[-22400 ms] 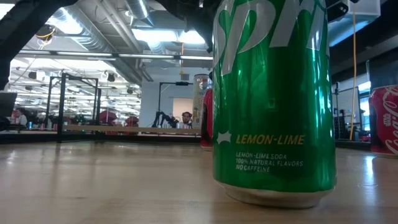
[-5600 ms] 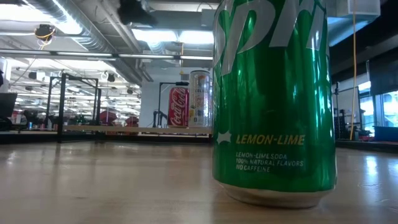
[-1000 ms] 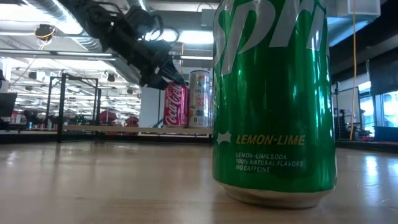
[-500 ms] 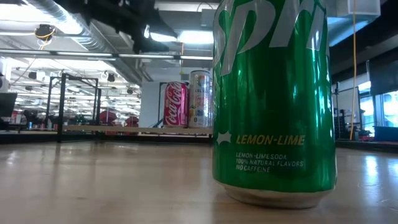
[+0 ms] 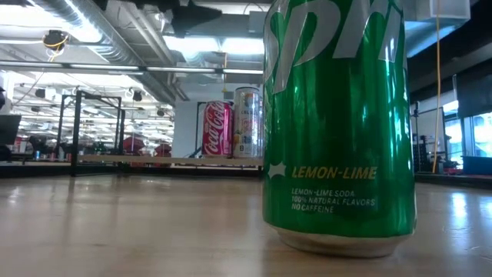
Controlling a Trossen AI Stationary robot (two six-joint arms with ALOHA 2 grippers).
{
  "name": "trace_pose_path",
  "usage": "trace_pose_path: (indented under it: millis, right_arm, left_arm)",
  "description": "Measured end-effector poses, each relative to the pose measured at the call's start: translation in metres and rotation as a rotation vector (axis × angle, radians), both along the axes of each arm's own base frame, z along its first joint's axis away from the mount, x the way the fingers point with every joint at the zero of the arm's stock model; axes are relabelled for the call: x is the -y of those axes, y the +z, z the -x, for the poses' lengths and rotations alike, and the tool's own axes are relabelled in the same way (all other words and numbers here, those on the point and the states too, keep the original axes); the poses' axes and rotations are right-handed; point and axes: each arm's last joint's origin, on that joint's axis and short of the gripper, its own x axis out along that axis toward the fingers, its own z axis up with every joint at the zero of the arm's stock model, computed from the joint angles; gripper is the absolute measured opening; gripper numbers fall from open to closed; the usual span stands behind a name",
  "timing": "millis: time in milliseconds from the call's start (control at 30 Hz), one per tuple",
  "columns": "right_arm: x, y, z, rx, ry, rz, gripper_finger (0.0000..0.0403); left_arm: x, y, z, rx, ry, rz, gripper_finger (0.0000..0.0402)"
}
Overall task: Place canned beverage on shelf
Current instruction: Put the left green soda can on the shelf
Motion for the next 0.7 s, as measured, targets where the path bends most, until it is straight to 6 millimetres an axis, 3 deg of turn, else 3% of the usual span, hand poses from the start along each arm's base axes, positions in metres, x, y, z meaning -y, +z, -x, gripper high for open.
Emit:
trace_pose_path:
  millis: [100,333,700]
  right_arm:
    - [-0.013,-0.005,-0.001,-0.016,0.036,0.038,0.0388]
    - [-0.041,-0.004,0.02,-0.034,0.146,0.069,0.0388]
    - [-0.081,-0.005,0.048,-0.016,0.281,0.077,0.0388]
  left_arm:
    - [0.024,-0.003,-0.007,-0.008,-0.045,-0.007,0.0338]
    - [0.077,-0.014,-0.02,-0.025,-0.054,-0.037,0.0338]
    - [0.145,-0.018,-0.043,-0.065,-0.095,-0.042,0.0338]
